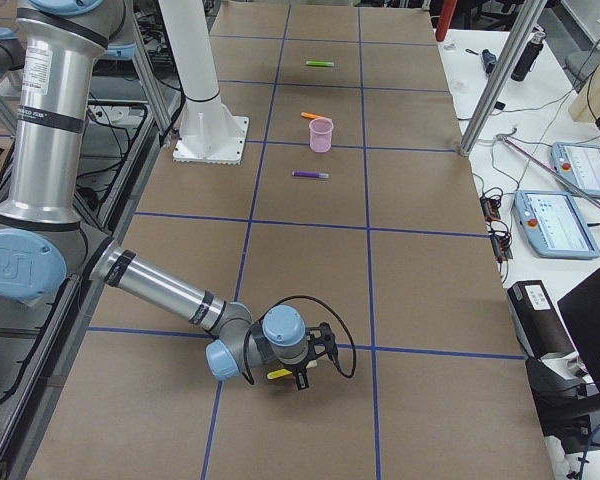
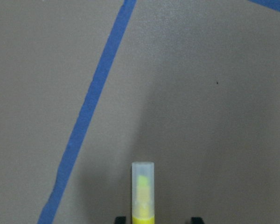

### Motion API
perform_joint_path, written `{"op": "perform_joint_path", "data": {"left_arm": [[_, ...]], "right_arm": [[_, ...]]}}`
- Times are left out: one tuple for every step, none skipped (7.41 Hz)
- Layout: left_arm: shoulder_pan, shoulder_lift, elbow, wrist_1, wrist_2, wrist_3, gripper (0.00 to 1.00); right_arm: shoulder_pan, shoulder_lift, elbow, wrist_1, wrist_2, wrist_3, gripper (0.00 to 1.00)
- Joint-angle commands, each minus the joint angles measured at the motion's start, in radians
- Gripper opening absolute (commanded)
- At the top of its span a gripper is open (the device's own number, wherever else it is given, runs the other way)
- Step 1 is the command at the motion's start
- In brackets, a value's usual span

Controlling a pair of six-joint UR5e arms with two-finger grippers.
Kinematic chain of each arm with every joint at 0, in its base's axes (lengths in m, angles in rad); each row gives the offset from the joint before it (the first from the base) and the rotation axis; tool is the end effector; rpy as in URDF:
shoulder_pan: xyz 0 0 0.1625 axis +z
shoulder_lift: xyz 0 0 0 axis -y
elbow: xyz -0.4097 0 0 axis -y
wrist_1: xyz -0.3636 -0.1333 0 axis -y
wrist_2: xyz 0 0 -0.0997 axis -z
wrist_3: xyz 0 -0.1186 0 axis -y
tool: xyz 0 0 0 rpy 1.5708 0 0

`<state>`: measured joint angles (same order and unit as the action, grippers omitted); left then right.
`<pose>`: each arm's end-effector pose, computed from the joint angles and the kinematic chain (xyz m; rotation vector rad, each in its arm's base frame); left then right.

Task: Collect pens into pen holder
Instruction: 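Lower the right gripper onto the yellow marker and close on it, then lift the yellow marker with the right gripper and carry it over the pink cup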

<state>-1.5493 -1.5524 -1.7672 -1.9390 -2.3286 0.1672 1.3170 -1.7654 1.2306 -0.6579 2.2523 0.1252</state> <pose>-0.0414 -0.4813 0.5296 0.5746 0.7020 0.3825 -0.0337 -0.3634 0.7986 0.2304 -0.7311 -0.2511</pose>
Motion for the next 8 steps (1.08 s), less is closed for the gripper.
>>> {"op": "perform_joint_path", "data": {"left_arm": [[0.0,0.0,0.0,0.0,0.0,0.0,1.0],[0.0,0.0,0.0,0.0,0.0,0.0,1.0],[0.0,0.0,0.0,0.0,0.0,0.0,1.0],[0.0,0.0,0.0,0.0,0.0,-0.002,1.0],[0.0,0.0,0.0,0.0,0.0,0.0,1.0],[0.0,-0.002,0.0,0.0,0.0,-0.002,1.0],[0.002,-0.002,0.0,-0.008,0.0,0.0,1.0],[0.002,-0.002,0.003,-0.009,0.0,0.0,1.0]], "right_arm": [[-0.011,0.001,0.001,0.0,0.0,0.008,0.0],[-0.013,0.004,0.013,0.001,0.001,0.008,0.0],[-0.013,0.009,0.056,0.0,0.003,0.013,0.0],[-0.013,0.023,0.107,0.001,-0.002,0.055,0.0],[-0.013,0.047,0.181,0.003,-0.003,0.255,0.0],[-0.013,0.078,0.251,0.003,-0.002,0.412,0.0],[-0.021,0.104,0.321,0.001,-0.003,0.52,0.0],[-0.039,0.115,0.398,0.001,-0.023,0.61,0.0]]}}
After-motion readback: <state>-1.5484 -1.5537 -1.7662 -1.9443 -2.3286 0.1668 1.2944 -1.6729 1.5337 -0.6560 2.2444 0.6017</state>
